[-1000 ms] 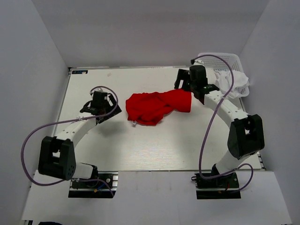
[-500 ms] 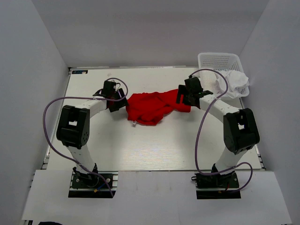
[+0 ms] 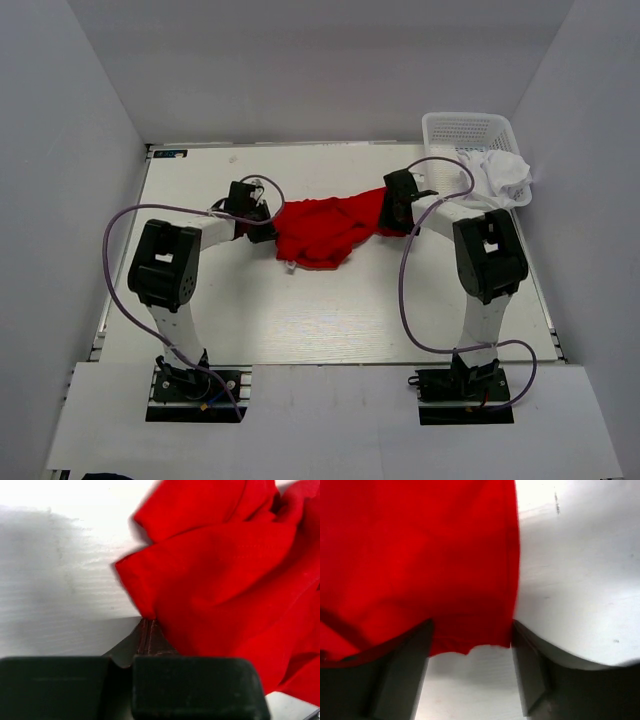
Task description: Fold and stack the t-shirts
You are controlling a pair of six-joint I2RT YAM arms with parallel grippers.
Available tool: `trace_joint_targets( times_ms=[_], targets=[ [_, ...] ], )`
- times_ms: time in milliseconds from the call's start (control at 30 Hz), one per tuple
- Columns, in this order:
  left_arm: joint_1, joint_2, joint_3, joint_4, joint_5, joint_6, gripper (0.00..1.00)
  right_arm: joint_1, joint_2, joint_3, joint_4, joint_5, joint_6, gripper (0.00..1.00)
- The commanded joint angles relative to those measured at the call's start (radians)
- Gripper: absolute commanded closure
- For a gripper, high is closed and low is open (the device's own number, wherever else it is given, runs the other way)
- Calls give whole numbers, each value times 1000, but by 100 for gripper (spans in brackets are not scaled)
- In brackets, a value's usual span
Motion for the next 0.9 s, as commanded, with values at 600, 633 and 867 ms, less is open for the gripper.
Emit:
trace_joint_targets(
  times_ms=[600, 633, 867],
  targets=[
    [-13, -764, 65, 50, -235, 110, 100, -16, -645, 31, 200, 76, -152, 100],
    [-13, -793, 74, 50, -235, 123, 100, -15, -725, 36, 208, 62, -158, 100],
    [-13, -974, 260, 27, -255, 224, 100, -19, -920, 195, 263, -7, -276, 100]
  ],
)
